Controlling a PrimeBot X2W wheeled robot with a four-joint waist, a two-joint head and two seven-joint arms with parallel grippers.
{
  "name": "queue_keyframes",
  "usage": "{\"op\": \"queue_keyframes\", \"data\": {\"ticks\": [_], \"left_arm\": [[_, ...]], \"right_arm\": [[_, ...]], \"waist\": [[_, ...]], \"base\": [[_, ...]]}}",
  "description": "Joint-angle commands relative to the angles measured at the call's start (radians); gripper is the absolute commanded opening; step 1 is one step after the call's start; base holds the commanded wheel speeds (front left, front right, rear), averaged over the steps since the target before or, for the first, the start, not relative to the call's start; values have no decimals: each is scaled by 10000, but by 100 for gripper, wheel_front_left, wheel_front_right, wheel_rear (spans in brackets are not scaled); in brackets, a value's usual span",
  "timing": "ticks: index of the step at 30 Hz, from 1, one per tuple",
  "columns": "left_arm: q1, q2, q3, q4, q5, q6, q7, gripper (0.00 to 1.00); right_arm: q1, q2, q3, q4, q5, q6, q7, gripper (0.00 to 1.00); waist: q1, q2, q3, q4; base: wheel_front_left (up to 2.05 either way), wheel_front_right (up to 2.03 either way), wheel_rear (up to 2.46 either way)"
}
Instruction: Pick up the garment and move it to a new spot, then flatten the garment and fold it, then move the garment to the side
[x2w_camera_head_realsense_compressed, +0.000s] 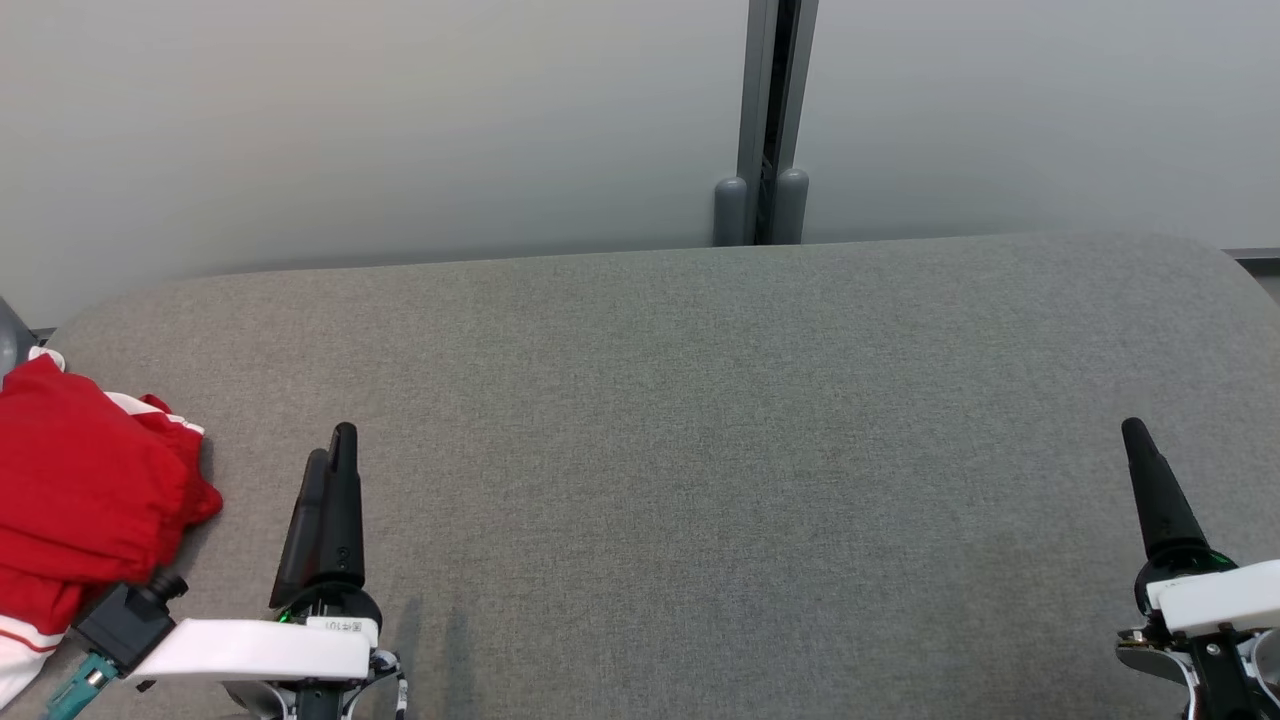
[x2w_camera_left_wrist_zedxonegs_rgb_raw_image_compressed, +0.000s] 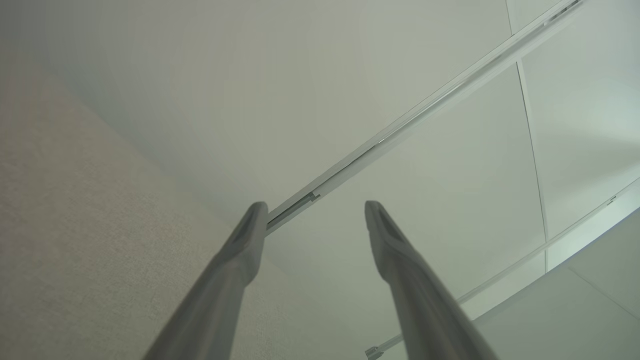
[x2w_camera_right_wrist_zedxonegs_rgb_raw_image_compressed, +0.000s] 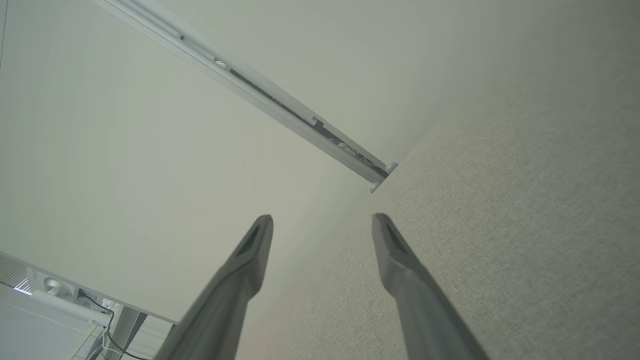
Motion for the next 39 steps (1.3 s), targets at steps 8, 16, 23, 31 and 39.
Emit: {"op": "queue_keyframes", "data": {"ticks": [8, 16, 23, 31, 39], "left_arm": [[-497, 249, -183, -81, 1892, 185, -151, 100], [-658, 470, -358, 18, 3324, 443, -264, 100], [-724, 652, -471, 156, 4310, 645, -296, 100], [-838, 784, -597, 342, 5195, 787, -254, 100], [-879, 858, -605, 607, 5863, 964, -99, 100]], "right_arm": [[-439, -361, 451, -266, -1877, 14, -490, 100], [-589, -473, 833, -247, -3589, 15, -884, 100], [-657, -379, 1023, -41, -4678, 16, -1213, 100], [-751, -317, 1148, 254, -5628, 17, -1563, 100], [-844, -245, 1284, 603, -6490, 18, -1887, 100]], "waist": [[0, -1, 1, 14], [0, -1, 1, 25], [0, -1, -9, 15], [0, -1, -13, 31], [0, -1, 1, 32]], "base": [[0, 0, 0], [0, 0, 0], [0, 0, 0], [0, 0, 0], [0, 0, 0]]}}
